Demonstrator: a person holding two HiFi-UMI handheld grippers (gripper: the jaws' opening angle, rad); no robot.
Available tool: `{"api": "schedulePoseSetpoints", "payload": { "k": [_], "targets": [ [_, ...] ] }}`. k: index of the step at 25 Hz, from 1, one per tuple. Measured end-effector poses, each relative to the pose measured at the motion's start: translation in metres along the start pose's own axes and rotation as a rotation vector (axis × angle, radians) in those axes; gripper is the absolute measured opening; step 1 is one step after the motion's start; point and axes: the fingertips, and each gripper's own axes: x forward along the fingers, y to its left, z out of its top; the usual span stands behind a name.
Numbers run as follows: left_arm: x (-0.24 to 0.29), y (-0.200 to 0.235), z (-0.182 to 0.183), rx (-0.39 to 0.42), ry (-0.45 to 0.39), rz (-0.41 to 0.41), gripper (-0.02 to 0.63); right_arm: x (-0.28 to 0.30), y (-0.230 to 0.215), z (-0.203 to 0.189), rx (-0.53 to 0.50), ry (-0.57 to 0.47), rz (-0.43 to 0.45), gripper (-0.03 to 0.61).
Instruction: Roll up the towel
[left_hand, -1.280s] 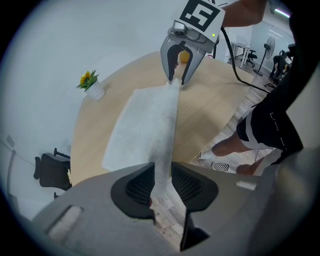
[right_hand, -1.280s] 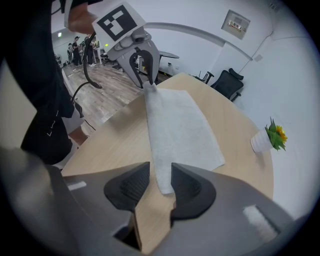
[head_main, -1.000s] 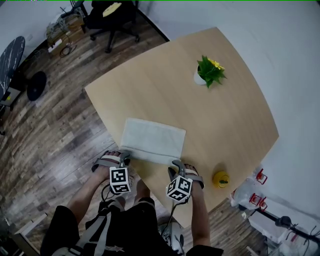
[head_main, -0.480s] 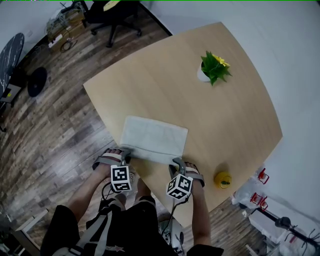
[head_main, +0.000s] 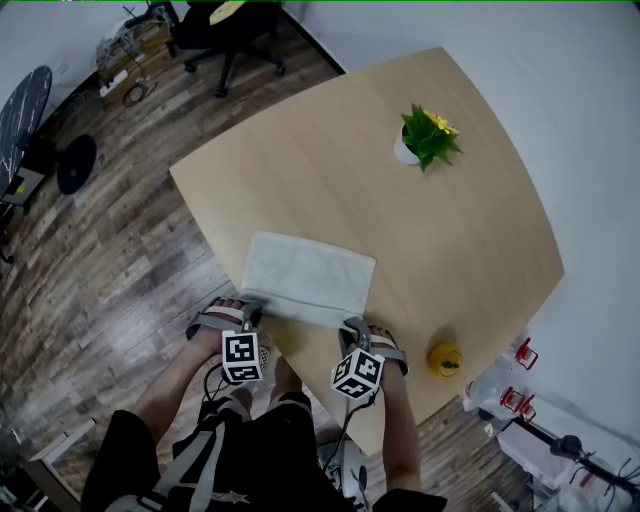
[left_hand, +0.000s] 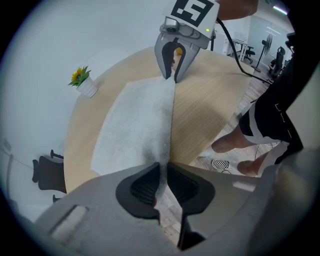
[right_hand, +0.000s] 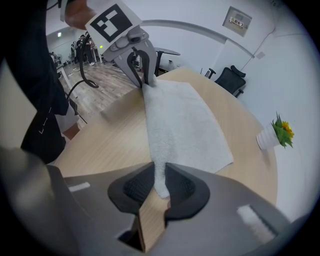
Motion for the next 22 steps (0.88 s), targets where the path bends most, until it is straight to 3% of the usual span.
{"api": "schedulePoseSetpoints", "payload": {
  "k": [11,22],
  "targets": [
    [-0.013,-0.042,-0.003,0.030,-0.002,-0.057,0.054,-0.013,0.047,-0.007,0.019,0.000,0.043,0.069],
    [-0.020,-0.033,0.001,0.024,0.012,-0.051,0.061,-0.021,0.039,-0.006,0.033,-0.002,0.030,0.073]
  ]
}}
